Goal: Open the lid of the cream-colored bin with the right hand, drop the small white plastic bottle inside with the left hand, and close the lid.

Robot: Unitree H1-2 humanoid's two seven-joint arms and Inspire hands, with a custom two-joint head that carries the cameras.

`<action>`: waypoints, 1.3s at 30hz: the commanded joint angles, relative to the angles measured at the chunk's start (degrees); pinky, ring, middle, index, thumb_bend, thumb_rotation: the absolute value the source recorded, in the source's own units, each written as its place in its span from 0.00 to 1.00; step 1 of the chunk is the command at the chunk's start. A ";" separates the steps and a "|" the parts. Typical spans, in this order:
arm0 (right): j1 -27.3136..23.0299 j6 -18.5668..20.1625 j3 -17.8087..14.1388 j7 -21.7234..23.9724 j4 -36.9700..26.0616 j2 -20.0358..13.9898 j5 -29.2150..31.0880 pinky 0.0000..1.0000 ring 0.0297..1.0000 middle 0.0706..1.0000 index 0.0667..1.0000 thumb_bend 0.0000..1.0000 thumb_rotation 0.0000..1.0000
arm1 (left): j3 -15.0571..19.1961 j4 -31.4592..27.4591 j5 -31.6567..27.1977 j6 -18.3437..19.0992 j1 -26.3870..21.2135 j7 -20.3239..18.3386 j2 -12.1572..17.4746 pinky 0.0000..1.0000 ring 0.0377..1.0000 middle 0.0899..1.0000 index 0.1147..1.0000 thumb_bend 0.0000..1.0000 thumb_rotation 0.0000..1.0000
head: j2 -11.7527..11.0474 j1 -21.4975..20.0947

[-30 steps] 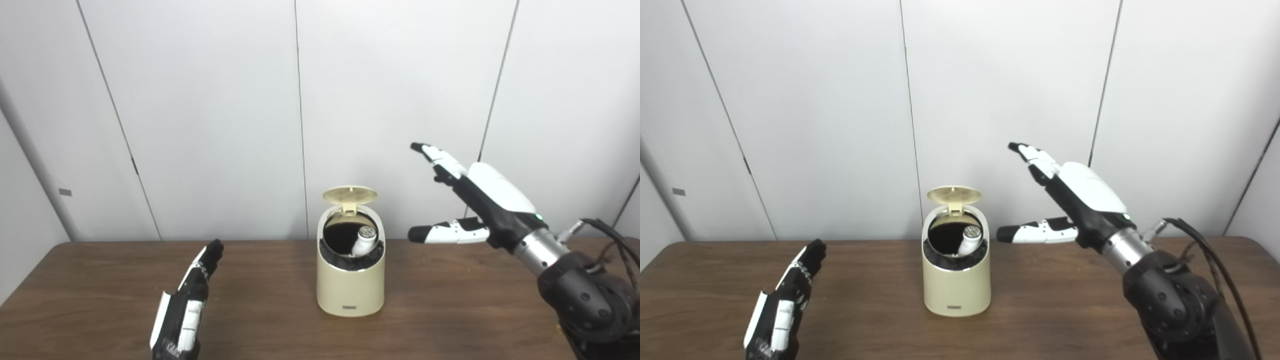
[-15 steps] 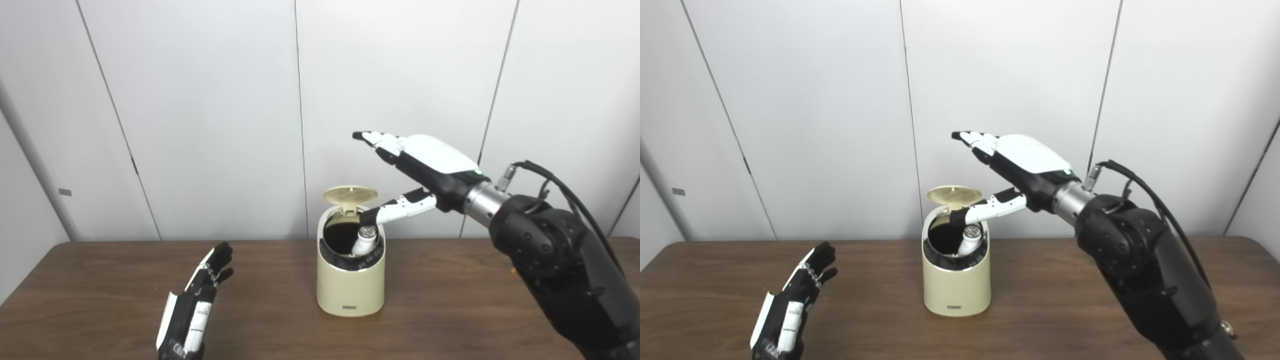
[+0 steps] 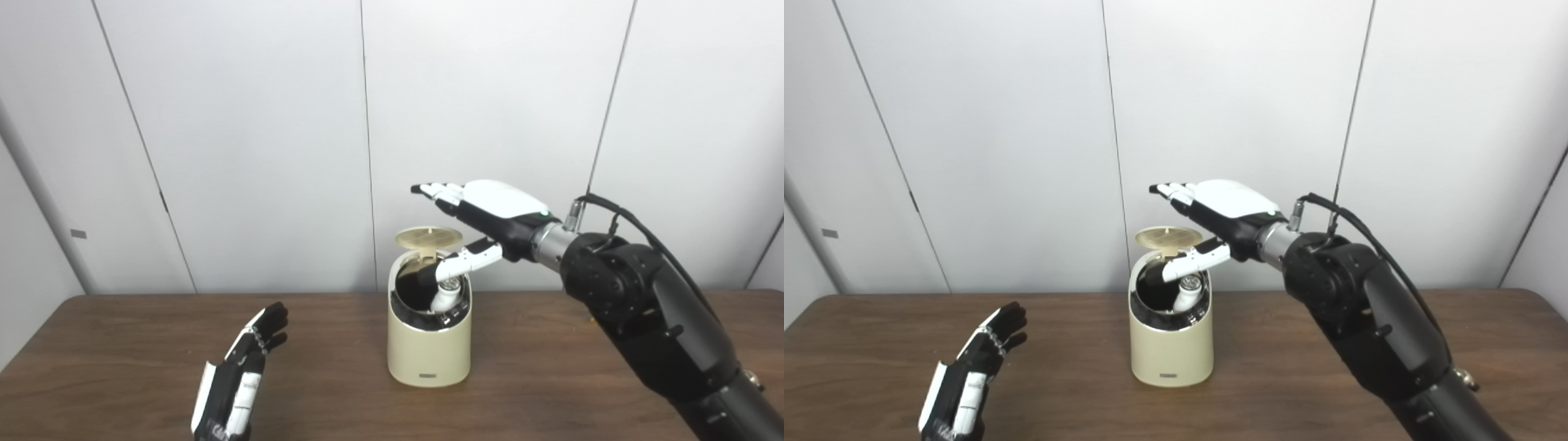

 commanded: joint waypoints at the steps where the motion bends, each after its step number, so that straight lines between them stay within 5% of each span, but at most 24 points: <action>1: -3.61 -0.35 -0.37 0.50 -1.06 -0.37 -0.31 1.00 1.00 1.00 0.99 1.00 0.91 | 0.10 -2.44 0.01 -0.63 -1.16 0.29 0.11 0.86 0.88 0.87 0.87 0.74 0.89 | 0.05 -0.06; 8: -2.75 2.10 -1.21 4.12 -2.84 0.17 2.07 1.00 1.00 1.00 0.99 0.93 0.87 | 0.28 -3.09 -0.56 -0.28 -1.18 0.33 0.20 0.85 0.88 0.86 0.85 0.72 0.90 | 0.48 -0.07; 14: -1.63 5.04 -0.36 8.71 -6.88 -1.38 0.82 1.00 1.00 1.00 0.97 0.99 0.96 | 0.33 -4.13 -1.35 1.18 -1.19 0.24 0.11 0.86 0.89 0.86 0.85 0.72 0.91 | 1.00 -0.47; 19: 0.83 8.70 -0.68 11.92 -11.89 -2.10 0.69 1.00 1.00 0.97 0.94 1.00 0.93 | 0.30 -4.86 -1.87 1.39 -1.20 0.03 0.06 0.88 0.90 0.86 0.85 0.72 0.90 | 1.47 -0.43; 39: 7.11 12.98 -1.02 14.73 -17.81 -2.75 1.53 1.00 1.00 0.95 0.95 0.99 0.93 | 0.79 -8.03 -2.25 4.10 -0.29 0.42 0.27 0.89 0.90 0.85 0.83 0.75 0.89 | 3.70 -1.22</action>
